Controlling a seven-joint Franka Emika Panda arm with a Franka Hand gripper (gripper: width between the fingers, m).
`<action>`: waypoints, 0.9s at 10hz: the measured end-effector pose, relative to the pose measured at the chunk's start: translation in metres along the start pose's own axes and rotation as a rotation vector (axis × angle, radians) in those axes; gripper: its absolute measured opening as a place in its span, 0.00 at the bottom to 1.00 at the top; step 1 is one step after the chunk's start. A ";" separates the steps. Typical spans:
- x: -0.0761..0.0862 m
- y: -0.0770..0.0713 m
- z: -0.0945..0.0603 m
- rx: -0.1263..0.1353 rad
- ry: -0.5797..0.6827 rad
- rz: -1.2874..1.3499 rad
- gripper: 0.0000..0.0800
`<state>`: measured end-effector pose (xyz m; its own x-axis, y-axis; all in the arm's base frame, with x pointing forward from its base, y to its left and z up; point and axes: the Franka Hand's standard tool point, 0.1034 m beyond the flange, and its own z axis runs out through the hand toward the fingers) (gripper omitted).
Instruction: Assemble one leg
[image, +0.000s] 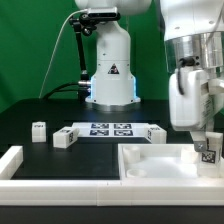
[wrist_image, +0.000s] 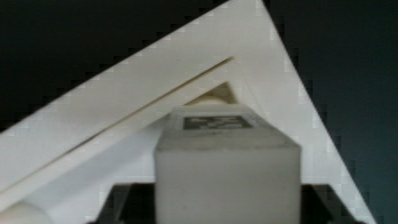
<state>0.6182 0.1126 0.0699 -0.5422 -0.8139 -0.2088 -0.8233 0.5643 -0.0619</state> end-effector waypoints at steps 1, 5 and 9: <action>0.000 0.000 0.000 -0.001 -0.008 0.028 0.36; 0.000 0.000 0.000 -0.006 -0.022 0.016 0.56; 0.005 -0.008 -0.003 -0.010 -0.024 -0.321 0.79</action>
Offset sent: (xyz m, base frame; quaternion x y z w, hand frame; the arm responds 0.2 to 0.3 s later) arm 0.0000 0.0000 0.0000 0.0000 0.0000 0.0000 1.0000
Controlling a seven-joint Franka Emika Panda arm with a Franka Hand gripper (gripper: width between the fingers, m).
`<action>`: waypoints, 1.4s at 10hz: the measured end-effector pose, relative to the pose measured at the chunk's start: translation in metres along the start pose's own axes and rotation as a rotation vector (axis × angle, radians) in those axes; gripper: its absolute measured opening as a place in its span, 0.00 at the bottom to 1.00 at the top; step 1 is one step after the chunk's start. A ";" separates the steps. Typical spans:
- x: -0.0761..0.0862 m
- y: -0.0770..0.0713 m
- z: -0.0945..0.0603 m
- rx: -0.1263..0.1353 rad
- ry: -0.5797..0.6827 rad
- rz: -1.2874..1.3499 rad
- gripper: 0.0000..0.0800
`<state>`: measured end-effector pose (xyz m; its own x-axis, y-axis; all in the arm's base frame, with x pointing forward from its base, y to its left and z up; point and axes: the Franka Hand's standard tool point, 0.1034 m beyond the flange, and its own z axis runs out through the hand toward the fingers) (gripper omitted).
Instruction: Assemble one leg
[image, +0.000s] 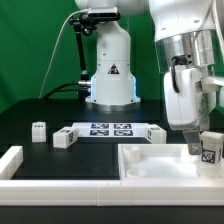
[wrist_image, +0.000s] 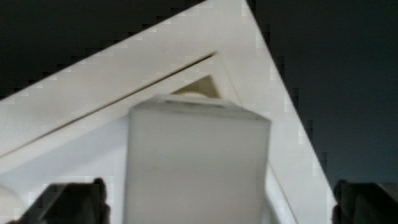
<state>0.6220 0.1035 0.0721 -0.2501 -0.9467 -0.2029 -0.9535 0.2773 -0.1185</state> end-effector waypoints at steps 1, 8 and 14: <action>0.000 0.000 -0.001 -0.011 0.002 -0.100 0.81; -0.012 0.009 0.003 -0.128 0.048 -0.845 0.81; -0.002 0.000 0.000 -0.149 0.028 -1.223 0.80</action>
Offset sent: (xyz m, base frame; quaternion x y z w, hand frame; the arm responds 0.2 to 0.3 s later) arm -0.0002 0.0127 0.0038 -0.0307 -0.0044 -0.2797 0.9596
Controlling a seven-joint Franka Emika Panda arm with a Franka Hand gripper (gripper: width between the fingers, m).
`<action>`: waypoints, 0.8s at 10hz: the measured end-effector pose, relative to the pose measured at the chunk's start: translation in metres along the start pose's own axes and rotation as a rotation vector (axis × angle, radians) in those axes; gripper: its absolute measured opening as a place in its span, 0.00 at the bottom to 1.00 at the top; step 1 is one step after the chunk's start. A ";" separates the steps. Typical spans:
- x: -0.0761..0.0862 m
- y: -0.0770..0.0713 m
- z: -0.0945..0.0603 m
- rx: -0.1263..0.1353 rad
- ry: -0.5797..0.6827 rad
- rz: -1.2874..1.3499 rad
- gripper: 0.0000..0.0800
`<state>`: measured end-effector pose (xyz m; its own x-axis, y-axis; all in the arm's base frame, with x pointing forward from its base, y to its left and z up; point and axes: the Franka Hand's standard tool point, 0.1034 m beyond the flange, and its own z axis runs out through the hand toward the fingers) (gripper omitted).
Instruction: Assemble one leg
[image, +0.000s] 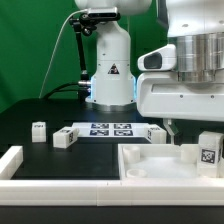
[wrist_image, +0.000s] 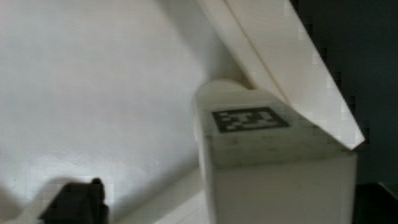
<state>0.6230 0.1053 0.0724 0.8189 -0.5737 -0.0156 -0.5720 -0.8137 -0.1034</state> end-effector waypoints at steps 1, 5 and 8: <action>0.000 0.000 0.000 0.000 0.000 0.000 0.80; 0.001 0.001 0.000 0.000 0.001 0.031 0.36; 0.007 0.008 0.000 0.034 -0.002 0.292 0.36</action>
Offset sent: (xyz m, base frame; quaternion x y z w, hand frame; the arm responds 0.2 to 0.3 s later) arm 0.0000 0.0000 0.0000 0.0000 0.0000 0.0000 1.0000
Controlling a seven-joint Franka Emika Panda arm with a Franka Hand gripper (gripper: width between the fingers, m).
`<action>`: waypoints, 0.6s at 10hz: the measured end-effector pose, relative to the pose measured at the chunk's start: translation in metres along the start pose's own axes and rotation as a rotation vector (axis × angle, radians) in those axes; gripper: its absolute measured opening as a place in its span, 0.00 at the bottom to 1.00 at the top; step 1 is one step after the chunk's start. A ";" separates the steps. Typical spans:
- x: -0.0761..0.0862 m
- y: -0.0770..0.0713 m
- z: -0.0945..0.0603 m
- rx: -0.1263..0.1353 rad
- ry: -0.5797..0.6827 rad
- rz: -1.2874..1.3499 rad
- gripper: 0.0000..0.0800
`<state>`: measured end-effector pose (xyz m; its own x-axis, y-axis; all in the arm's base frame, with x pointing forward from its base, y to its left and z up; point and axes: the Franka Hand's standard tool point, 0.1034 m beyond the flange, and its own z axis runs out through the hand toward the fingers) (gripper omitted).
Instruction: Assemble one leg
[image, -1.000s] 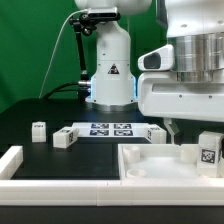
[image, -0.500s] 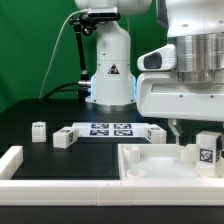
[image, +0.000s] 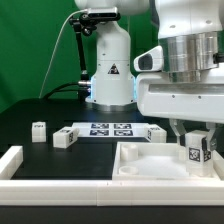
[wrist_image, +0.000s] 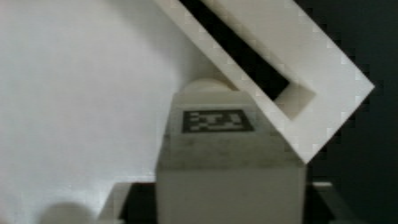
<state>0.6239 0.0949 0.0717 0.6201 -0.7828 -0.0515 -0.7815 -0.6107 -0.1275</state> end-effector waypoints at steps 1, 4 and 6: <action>0.000 0.001 0.000 0.008 -0.002 0.125 0.36; -0.002 0.005 0.000 0.034 -0.006 0.504 0.37; -0.004 0.004 0.001 0.041 -0.008 0.772 0.37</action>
Offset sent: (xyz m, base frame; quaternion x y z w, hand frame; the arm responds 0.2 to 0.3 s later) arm -0.0118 -0.0074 -0.0035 0.0056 0.0080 0.2525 0.9675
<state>0.6187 0.0960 0.0708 -0.0990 -0.9840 -0.1480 -0.9896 0.1130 -0.0893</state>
